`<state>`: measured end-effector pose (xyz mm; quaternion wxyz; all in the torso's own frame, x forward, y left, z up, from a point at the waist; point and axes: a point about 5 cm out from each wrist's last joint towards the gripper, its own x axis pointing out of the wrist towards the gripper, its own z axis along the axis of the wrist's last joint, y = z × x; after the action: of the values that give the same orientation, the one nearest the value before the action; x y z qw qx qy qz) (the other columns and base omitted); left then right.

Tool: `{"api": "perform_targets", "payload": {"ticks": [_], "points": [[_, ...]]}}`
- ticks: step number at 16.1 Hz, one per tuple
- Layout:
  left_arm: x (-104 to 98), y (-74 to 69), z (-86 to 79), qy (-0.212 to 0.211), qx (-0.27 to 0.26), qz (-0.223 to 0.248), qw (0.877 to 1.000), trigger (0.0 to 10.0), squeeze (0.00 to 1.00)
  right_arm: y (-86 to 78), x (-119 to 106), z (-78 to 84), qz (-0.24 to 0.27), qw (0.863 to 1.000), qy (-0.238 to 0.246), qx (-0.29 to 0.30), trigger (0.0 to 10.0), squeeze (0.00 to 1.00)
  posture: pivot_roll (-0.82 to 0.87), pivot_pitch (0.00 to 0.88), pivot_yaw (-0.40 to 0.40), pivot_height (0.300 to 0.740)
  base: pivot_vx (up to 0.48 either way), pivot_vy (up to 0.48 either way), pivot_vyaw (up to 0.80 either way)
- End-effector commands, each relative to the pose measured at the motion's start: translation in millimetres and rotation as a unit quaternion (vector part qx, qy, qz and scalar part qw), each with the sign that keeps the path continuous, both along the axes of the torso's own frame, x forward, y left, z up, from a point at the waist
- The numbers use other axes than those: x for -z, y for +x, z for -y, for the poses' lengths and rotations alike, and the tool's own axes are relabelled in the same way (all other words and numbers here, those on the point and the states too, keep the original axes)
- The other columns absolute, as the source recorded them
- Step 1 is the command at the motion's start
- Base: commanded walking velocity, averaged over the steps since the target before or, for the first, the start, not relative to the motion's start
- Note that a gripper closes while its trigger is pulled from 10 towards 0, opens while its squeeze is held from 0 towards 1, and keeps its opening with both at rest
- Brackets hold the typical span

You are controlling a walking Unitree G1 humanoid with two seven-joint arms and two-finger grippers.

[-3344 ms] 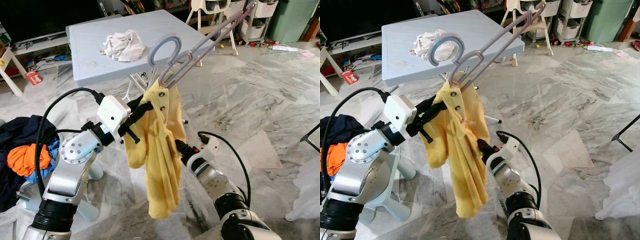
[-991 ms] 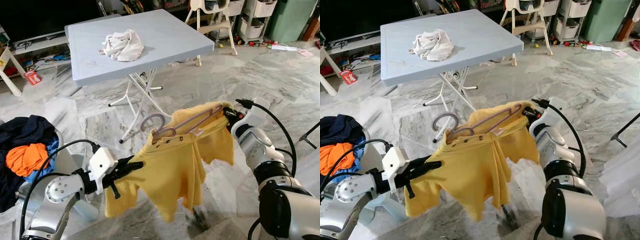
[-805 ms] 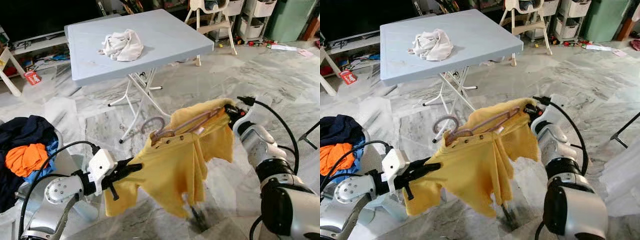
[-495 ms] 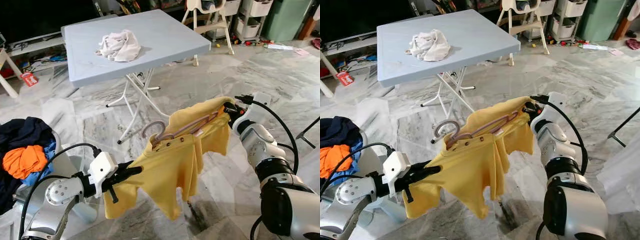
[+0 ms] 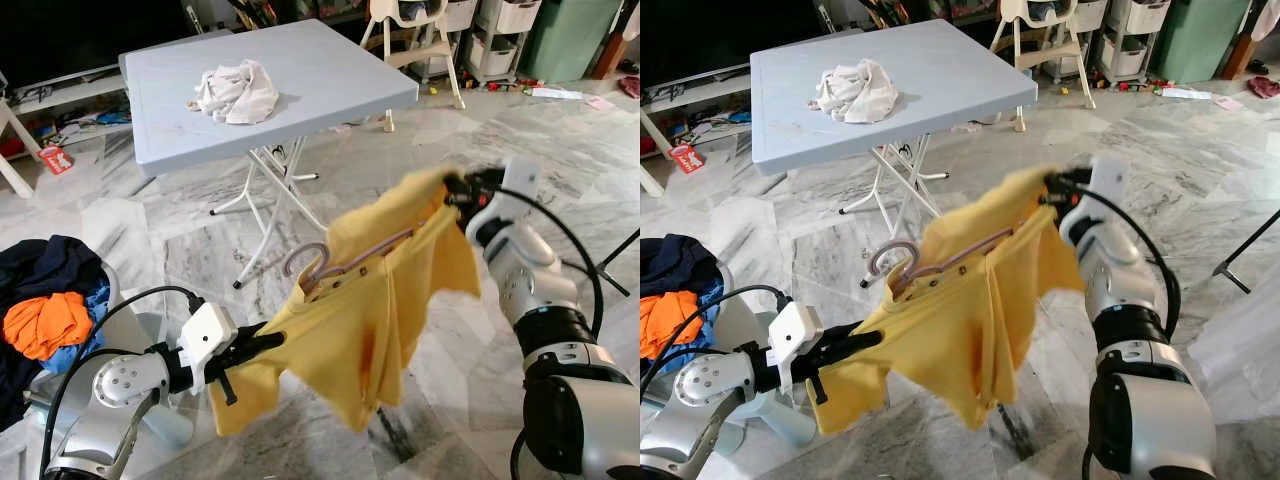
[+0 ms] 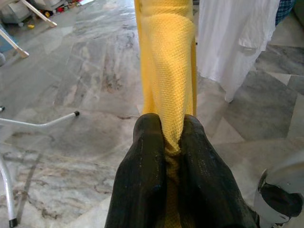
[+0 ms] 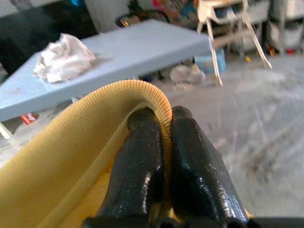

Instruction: Hang hanger

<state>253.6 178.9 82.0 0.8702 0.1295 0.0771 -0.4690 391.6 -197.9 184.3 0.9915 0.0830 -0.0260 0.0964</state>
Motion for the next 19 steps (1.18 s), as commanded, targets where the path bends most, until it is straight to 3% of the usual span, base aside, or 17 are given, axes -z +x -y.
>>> {"api": "perform_targets", "payload": {"ticks": [1, 5, 6, 11, 16, 17, 18, 19], "points": [[5.3, -1.6, -11.0, 0.023, -0.011, -0.013, 1.0, 0.0, 0.0, -0.2, -20.0, -1.8, 0.042, 0.999, -0.015, -0.012, 0.0, 0.0, 0.02, 0.042, 0.063, 0.74, 0.0, 0.0, 0.0], [4.5, 5.3, -8.0, 0.017, -0.026, -0.01, 0.999, 0.0, 0.0, -14.8, -24.5, -22.9, 0.064, 0.992, -0.047, -0.102, 0.0, 0.0, 0.02, 0.041, 0.067, 0.74, 0.0, 0.0, 0.0], [-0.6, 12.9, -6.6, 0.0, -0.046, 0.0, 0.999, 0.0, 0.0, -24.8, -20.4, -30.4, 0.059, 0.986, -0.051, -0.15, 0.0, 0.0, 0.02, 0.041, 0.067, 0.74, 0.0, 0.0, 0.0], [-5.5, 23.7, 9.8, -0.017, -0.043, 0.016, 0.999, 0.0, 0.0, -50.5, -14.9, -60.0, 0.061, 0.968, -0.076, -0.232, 0.0, 0.0, 0.0, 0.036, 0.078, 0.74, 0.0, 0.0, 0.0], [-5.4, 25.8, 21.0, -0.02, -0.028, 0.017, 0.999, 0.0, 0.0, -65.9, -9.4, -88.0, 0.051, 0.958, -0.074, -0.274, 0.1, 0.0, 0.0, 0.027, 0.08, 0.74, 0.0, 0.0, 0.0], [-4.6, 25.2, 22.7, -0.02, -0.026, 0.017, 0.999, 0.0, 0.0, -68.4, -6.0, -92.7, 0.047, 0.955, -0.081, -0.282, 8.5, 0.05, 0.0, 0.024, 0.077, 0.74, 0.0, 0.0, 0.0], [-4.1, 25.1, 23.3, -0.02, -0.025, 0.018, 0.999, 0.0, 0.0, -68.0, -2.6, -94.6, 0.042, 0.956, -0.09, -0.276, 10.0, 1.0, 0.0, 0.019, 0.076, 0.74, 0.0, 0.0, 0.0], [-3.8, 24.6, 22.8, -0.017, -0.023, 0.018, 0.999, 0.0, 0.0, -67.4, -4.0, -94.7, 0.054, 0.957, -0.101, -0.267, 10.0, 1.0, 0.01, 0.017, 0.074, 0.74, 0.0, 0.0, 0.0]]}}
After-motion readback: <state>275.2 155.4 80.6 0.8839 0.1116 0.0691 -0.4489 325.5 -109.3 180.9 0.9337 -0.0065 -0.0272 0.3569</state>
